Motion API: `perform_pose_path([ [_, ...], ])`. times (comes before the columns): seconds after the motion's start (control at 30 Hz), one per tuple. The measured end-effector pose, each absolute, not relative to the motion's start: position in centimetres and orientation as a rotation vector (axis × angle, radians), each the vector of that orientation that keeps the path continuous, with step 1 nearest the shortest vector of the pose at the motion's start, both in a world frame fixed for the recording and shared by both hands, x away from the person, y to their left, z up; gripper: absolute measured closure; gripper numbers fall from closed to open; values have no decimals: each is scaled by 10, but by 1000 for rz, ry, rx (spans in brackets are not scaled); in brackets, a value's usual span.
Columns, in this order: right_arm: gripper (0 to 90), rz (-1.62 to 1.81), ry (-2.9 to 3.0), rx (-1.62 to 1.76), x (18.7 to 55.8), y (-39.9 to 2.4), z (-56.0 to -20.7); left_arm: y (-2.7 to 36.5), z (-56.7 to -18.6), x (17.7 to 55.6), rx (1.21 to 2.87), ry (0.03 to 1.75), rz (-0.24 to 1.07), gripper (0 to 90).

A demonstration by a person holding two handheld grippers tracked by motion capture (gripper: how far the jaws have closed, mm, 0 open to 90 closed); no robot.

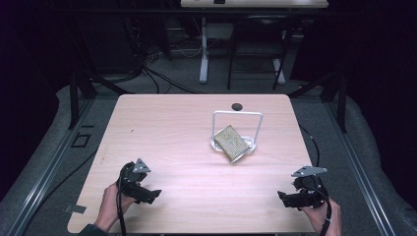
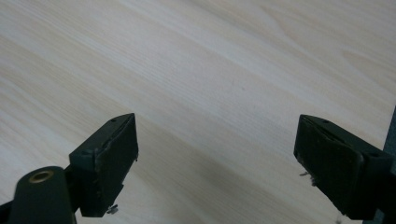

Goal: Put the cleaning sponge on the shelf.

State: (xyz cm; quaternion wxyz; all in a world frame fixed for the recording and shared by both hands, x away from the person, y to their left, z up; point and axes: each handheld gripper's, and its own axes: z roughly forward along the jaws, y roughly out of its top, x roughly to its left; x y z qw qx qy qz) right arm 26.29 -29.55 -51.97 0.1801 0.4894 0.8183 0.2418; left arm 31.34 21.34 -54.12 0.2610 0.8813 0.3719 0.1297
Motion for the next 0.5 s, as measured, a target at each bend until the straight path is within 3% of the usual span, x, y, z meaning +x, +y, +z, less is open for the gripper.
perform_pose_path([
  [0.5,132,604,2331,1382,264,-300,-531,211,-543,317,2403,994,334,5],
])
